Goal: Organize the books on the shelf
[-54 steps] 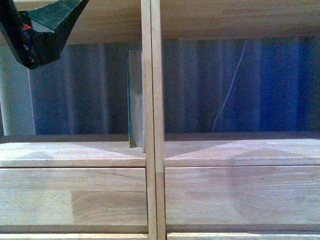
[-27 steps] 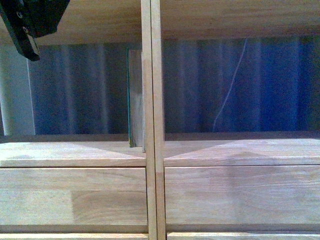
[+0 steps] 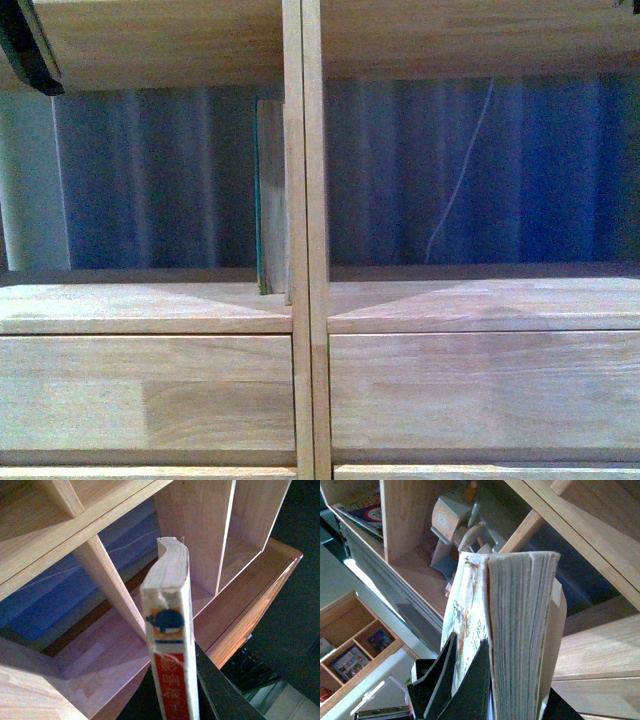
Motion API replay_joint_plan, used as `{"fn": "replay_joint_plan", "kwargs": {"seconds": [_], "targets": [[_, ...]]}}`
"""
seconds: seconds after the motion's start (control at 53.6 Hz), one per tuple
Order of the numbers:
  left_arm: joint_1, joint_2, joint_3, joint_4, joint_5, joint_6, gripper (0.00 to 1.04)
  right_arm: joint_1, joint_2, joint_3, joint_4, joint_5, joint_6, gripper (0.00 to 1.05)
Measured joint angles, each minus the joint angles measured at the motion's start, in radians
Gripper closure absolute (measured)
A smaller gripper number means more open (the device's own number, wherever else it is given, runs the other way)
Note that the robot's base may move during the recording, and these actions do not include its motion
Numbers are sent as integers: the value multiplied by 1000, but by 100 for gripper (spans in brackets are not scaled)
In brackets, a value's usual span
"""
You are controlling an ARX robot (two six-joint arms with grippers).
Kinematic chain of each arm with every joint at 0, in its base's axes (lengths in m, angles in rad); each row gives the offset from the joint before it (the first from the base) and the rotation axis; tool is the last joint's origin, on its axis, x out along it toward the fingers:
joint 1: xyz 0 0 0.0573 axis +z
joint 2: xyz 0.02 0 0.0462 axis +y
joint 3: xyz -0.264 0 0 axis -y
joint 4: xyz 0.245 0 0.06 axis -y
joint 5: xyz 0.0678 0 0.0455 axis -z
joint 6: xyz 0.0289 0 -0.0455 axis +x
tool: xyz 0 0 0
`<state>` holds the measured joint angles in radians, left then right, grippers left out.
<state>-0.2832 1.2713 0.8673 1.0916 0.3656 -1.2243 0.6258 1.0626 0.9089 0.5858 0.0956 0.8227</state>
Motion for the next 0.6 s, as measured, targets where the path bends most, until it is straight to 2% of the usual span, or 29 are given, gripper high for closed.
{"fn": "replay_joint_plan", "kwargs": {"seconds": [0.037,0.149,0.261,0.373,0.522,0.597], "targets": [[2,0,0,-5,2,2,98,-4,0,0,-13,5,-3,95],[8,-2,0,-21,8,25,98,-43,0,-1,-26,27,-20,77],[37,-9,0,-45,24,54,98,-129,-10,-3,-37,49,-96,59],[81,-18,0,-71,50,96,98,-257,-29,-20,-42,32,-191,42],[169,-36,0,-108,117,166,98,-459,-49,-44,-51,-60,-275,21],[211,-55,0,-151,142,227,98,-550,-49,-56,-51,-71,-331,11]]}}
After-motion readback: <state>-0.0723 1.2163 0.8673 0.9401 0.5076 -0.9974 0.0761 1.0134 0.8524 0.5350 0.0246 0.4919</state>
